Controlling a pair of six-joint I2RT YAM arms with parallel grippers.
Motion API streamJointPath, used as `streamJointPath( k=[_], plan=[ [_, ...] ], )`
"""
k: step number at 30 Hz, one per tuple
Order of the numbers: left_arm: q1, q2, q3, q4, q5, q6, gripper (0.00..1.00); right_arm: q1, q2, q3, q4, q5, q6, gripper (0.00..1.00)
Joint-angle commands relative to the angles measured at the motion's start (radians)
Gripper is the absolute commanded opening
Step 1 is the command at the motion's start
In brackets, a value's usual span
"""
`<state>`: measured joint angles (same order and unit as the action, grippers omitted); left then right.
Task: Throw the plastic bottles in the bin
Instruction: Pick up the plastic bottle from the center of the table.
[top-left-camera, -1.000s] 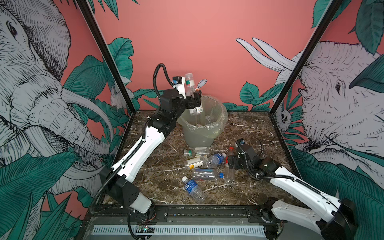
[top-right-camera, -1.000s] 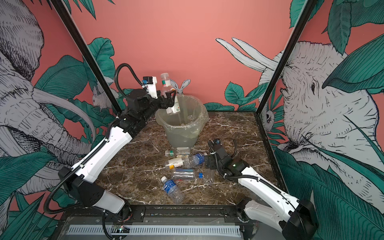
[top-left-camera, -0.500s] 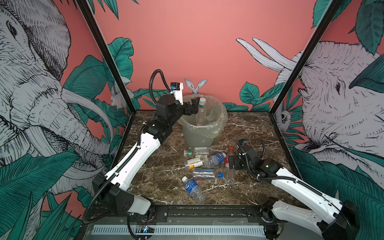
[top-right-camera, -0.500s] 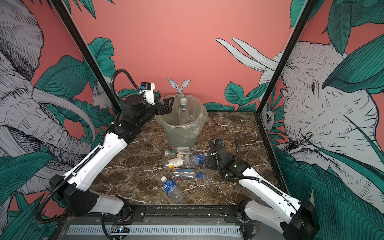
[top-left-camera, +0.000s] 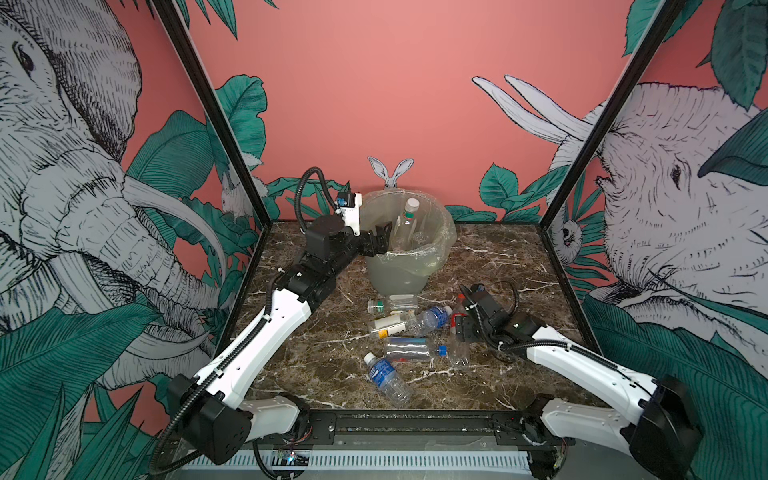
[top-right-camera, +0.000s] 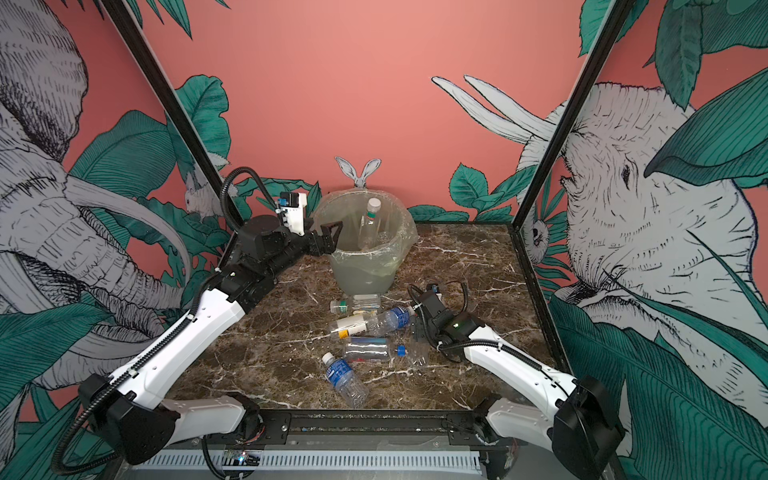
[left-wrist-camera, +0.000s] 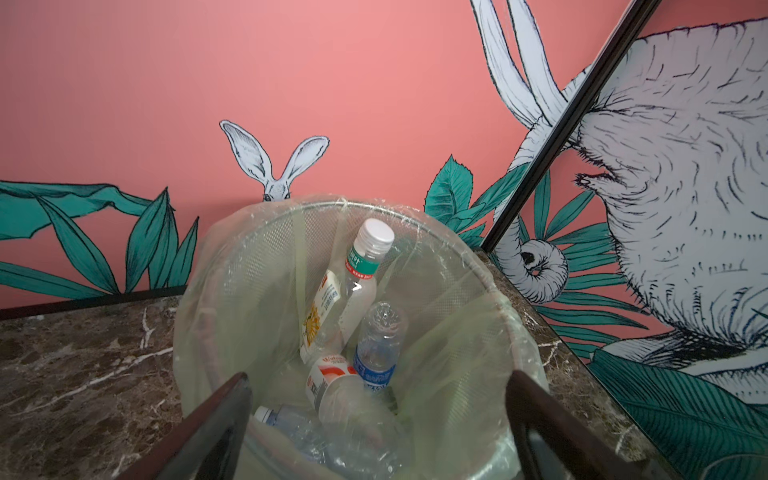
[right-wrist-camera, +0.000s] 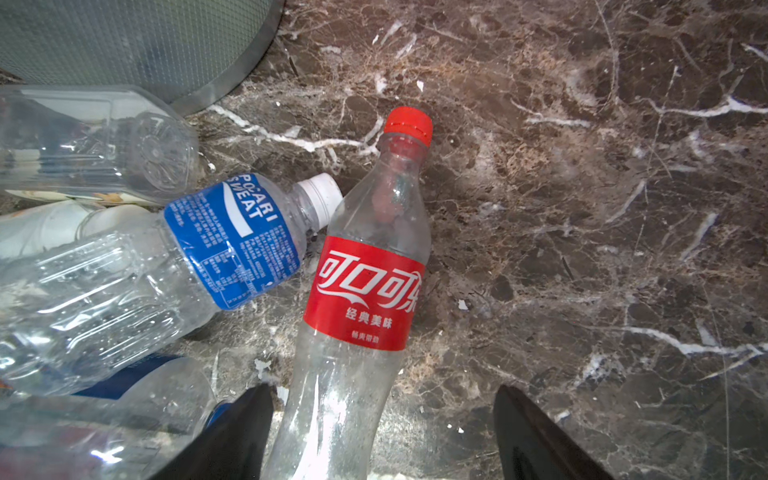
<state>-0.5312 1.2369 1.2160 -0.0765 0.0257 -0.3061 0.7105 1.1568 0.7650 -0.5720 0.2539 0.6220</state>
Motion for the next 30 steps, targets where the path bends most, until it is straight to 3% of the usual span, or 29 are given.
streamJointPath(
  k=[1, 20, 30],
  plan=[
    [-0.003, -0.081, -0.067, 0.014, 0.019, -0.014, 0.96, 0.000, 0.032, -0.012, 0.017, -0.014, 0.025, 0.85],
    [-0.003, -0.335, -0.320, -0.156, 0.026, 0.028, 0.95, -0.020, 0.170, -0.009, 0.083, -0.059, 0.024, 0.86],
    [-0.003, -0.400, -0.471, -0.191, 0.057, -0.017, 0.95, -0.053, 0.214, -0.030, 0.112, -0.070, 0.027, 0.81]
  ],
)
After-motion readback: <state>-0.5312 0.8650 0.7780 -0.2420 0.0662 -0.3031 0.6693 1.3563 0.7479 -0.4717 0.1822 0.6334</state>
